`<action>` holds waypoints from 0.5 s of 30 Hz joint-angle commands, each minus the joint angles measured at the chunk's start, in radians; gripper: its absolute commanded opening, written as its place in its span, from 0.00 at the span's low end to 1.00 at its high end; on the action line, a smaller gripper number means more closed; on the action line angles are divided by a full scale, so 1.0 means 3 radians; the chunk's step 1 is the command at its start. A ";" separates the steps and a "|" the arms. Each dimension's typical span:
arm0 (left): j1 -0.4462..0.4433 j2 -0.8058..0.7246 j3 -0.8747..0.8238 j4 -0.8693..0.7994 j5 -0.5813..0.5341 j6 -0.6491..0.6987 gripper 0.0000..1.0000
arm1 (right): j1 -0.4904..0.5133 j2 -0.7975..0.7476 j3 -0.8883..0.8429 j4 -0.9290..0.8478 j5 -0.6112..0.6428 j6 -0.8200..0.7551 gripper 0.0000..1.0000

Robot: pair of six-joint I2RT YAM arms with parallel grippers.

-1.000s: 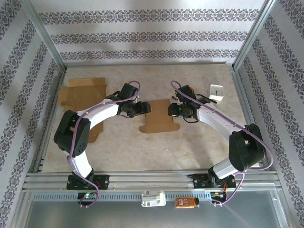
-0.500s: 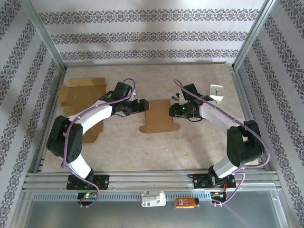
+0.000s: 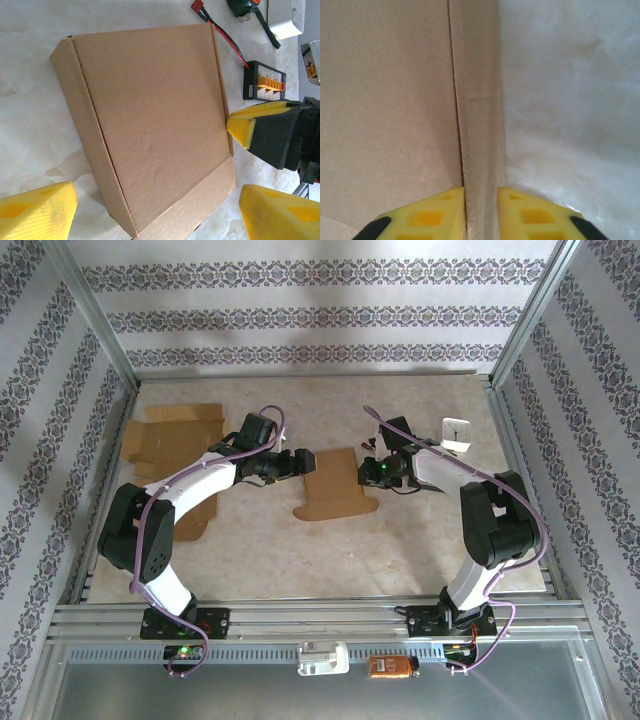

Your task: Fold the paper box

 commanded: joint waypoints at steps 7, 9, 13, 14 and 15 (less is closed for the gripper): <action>0.0033 0.0021 -0.0035 0.0053 -0.0132 -0.0166 0.87 | -0.0133 0.0139 -0.0032 0.0205 -0.0217 0.0026 0.06; 0.0046 0.0019 -0.0065 -0.0025 -0.0403 -0.0384 0.89 | -0.0209 0.0141 -0.0073 0.0270 -0.0344 0.0041 0.05; 0.0139 0.0042 -0.0368 0.0633 -0.0072 -0.0792 0.89 | -0.0386 0.0193 -0.0178 0.0444 -0.0765 0.0046 0.04; 0.0163 0.0077 -0.0443 0.0959 0.0099 -0.0928 0.89 | -0.0417 0.0218 -0.0187 0.0449 -0.0826 0.0038 0.04; 0.0172 0.0116 -0.0486 0.1223 0.0234 -0.1017 0.90 | -0.0436 0.0240 -0.0197 0.0457 -0.0857 0.0027 0.04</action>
